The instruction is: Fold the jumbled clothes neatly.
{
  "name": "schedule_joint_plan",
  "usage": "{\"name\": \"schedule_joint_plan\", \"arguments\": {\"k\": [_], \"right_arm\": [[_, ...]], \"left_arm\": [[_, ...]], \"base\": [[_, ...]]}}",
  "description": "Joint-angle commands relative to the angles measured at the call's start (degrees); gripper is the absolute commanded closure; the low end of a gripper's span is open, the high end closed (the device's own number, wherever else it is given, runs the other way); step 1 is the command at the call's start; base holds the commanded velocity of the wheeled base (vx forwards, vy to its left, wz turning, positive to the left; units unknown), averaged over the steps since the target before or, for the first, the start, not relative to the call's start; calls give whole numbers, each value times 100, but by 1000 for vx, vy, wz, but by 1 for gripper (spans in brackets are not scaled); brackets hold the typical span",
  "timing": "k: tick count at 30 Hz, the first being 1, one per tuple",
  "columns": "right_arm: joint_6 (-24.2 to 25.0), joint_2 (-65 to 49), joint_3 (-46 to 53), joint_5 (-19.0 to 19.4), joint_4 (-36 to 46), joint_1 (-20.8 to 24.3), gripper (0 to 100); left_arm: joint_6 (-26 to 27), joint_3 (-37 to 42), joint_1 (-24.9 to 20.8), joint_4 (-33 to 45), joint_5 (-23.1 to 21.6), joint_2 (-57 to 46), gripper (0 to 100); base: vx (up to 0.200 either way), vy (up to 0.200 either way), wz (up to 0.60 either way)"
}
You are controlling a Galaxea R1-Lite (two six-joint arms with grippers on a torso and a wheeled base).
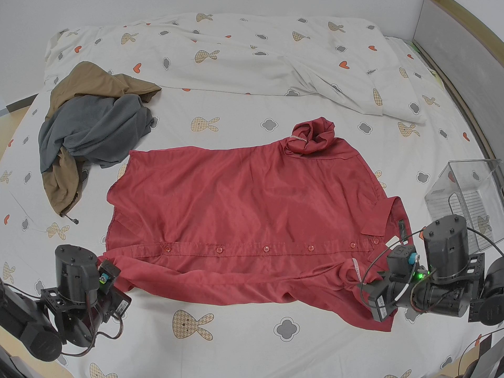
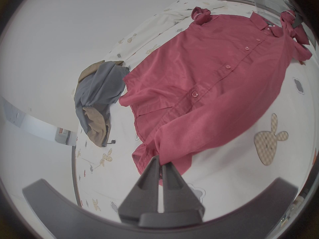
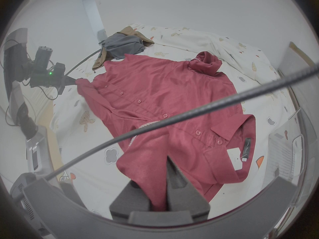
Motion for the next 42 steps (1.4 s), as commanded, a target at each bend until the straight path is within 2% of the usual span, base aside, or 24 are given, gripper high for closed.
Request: {"name": "schedule_joint_plan", "arguments": {"k": [1, 8, 11, 19, 27, 28, 29, 30, 38, 42], "right_arm": [[-31, 517, -369, 12, -1, -217, 100], [-31, 719, -571, 12, -1, -270, 100], [-39, 895, -808, 12, -1, -446, 100], [-268, 1246, -1318, 12, -1, -736, 100], [-312, 1387, -1415, 12, -10, -709, 100], [-312, 1422, -1441, 12, -10, -709, 100], [-312, 1431, -1450, 12, -10, -709, 100], [-321, 1475, -1520, 12, -10, -709, 0], [-259, 1466, -1696, 3, -19, -709, 0], [-259, 1255, -1714, -6, -19, -806, 0]], "left_arm": [[-25, -373, 135, -62, -1, 590, 100], [19, -944, 196, -221, -1, 1030, 100], [36, -1331, 293, -185, -1, 1293, 100], [36, -1621, 486, -168, 8, 1469, 100], [36, -1630, 556, -185, 8, 1601, 100], [36, -1639, 556, -185, 8, 1627, 0], [27, -1639, 556, -185, 8, 1627, 0], [27, -1639, 548, -221, 8, 1698, 0], [10, -1595, 574, -431, -1, 1381, 0], [19, -1630, 970, -431, -10, 1091, 0]], "base": [[0, 0, 0], [0, 0, 0], [0, 0, 0], [0, 0, 0], [0, 0, 0], [0, 0, 0], [0, 0, 0], [0, 0, 0], [0, 0, 0], [0, 0, 0]]}}
